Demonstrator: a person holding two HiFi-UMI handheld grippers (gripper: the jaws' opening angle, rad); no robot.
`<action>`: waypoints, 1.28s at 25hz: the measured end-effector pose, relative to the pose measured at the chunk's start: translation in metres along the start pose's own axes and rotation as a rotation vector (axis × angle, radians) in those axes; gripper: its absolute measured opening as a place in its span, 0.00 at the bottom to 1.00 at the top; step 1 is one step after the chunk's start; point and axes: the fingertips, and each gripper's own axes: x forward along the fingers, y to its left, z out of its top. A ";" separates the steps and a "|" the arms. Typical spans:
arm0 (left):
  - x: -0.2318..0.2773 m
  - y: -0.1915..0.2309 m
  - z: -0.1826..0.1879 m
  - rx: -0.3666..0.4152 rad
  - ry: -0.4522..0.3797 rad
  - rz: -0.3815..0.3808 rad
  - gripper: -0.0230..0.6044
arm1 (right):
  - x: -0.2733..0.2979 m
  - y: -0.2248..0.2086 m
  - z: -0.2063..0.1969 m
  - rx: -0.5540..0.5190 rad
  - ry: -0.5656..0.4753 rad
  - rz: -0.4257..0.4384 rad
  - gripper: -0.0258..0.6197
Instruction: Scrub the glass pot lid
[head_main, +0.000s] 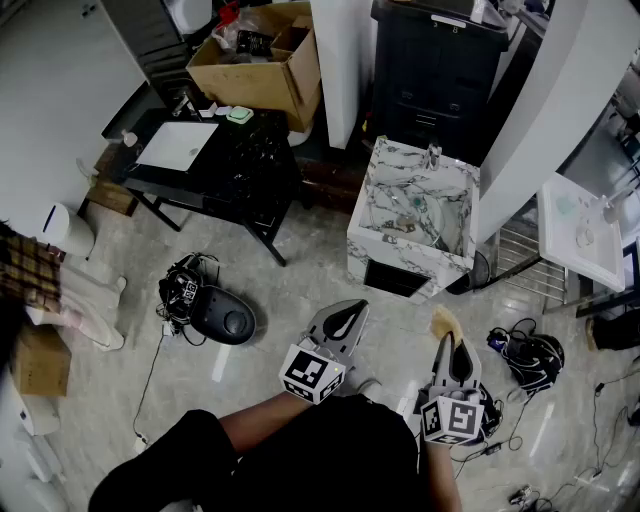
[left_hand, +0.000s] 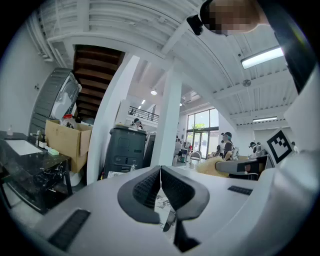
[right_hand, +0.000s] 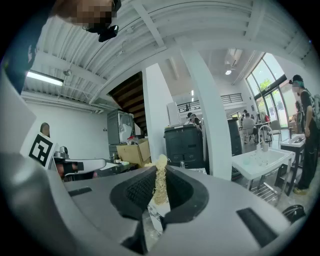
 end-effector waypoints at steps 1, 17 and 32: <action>0.001 -0.005 0.001 0.002 -0.002 -0.002 0.07 | -0.001 -0.002 0.001 -0.004 -0.003 0.008 0.14; 0.011 -0.040 -0.016 0.028 -0.004 0.092 0.07 | -0.032 -0.046 -0.005 -0.031 -0.082 0.100 0.14; 0.091 0.006 -0.027 -0.024 0.014 0.079 0.07 | 0.048 -0.077 -0.028 0.006 0.007 0.094 0.14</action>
